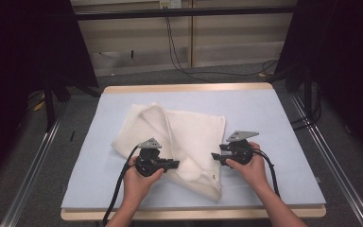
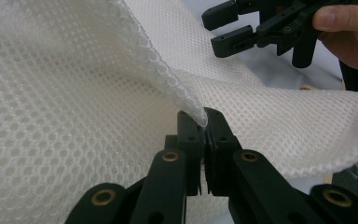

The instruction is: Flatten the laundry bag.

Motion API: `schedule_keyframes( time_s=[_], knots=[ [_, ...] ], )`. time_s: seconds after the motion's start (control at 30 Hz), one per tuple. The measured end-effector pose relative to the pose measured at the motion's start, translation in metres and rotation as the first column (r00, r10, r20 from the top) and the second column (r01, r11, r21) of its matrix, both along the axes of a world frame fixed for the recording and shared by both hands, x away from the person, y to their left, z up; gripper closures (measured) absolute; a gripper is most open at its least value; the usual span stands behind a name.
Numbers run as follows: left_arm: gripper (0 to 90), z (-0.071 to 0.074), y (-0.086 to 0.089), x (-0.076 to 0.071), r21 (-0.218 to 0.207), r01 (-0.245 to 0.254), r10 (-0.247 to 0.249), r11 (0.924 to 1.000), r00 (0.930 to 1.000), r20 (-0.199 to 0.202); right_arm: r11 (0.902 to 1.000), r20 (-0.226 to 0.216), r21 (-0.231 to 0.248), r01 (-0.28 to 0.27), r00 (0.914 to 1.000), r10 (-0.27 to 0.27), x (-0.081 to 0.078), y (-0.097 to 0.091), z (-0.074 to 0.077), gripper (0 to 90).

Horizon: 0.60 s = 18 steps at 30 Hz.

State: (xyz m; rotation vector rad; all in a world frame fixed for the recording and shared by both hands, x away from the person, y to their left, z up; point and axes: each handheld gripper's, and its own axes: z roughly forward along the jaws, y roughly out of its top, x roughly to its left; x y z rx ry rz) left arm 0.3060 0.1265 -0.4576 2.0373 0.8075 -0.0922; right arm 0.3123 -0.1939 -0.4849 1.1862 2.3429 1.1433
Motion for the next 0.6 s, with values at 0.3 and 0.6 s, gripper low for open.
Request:
schedule_keyframes(
  time_s=[0.3,0.6],
  knots=[
    [86.7,0.0004,0.0012,-0.0017,0.029,0.001,-0.001,0.9996,0.9999,0.013,0.9989,0.001,-0.045,0.014,0.9999,-0.014,0.0025,0.0030,-0.0033,49.3],
    [86.6,0.0018,0.0001,-0.0018,0.037,-0.008,0.006,0.9993,0.9994,0.034,0.9990,-0.003,-0.021,0.038,0.9993,-0.038,0.0020,0.0031,-0.0007,87.8]
  ],
)
